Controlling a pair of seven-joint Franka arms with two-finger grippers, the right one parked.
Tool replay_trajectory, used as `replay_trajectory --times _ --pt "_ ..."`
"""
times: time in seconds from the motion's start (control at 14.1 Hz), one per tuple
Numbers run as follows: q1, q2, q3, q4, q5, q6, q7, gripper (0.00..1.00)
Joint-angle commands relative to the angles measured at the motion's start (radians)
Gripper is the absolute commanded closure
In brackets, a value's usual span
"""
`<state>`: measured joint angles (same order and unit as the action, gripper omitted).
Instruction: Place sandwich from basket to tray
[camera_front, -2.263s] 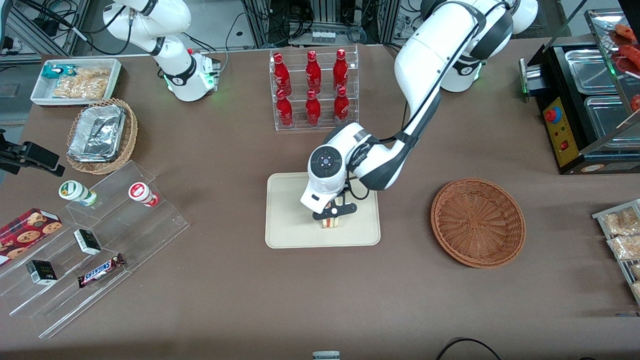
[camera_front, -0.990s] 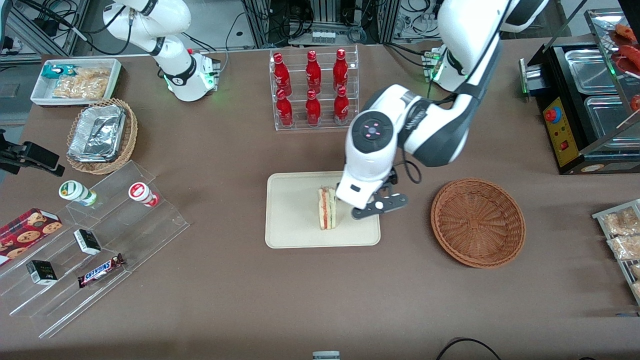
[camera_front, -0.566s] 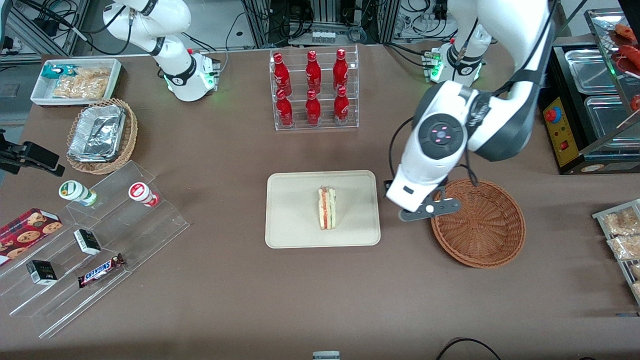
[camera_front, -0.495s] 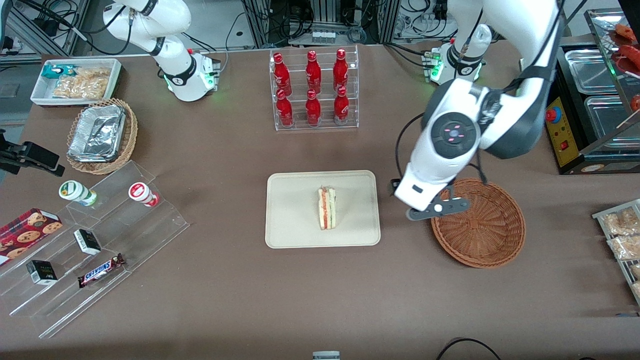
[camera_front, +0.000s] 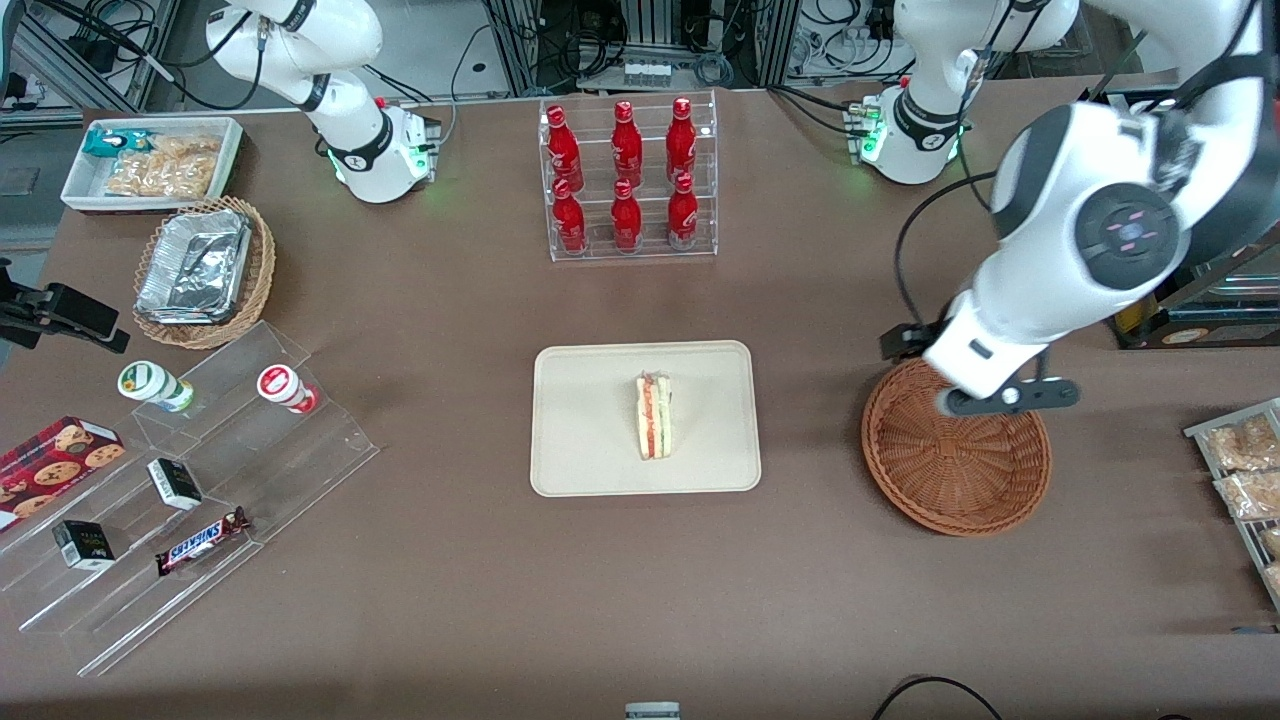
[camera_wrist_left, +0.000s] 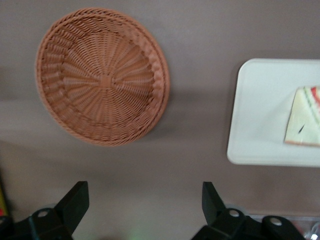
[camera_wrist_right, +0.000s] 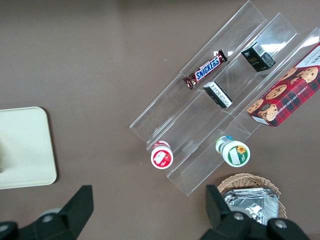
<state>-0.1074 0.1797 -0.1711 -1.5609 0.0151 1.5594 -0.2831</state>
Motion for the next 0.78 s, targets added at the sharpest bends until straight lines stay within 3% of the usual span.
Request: replay_trajectory --times 0.0,0.28,0.71 --pt "0.048 -0.13 0.007 -0.073 -0.012 -0.071 0.163 0.0" --pt "0.048 -0.199 0.091 -0.071 -0.009 -0.091 0.314 0.0" --pt "0.08 -0.238 0.124 -0.06 -0.003 -0.084 0.317 0.0"
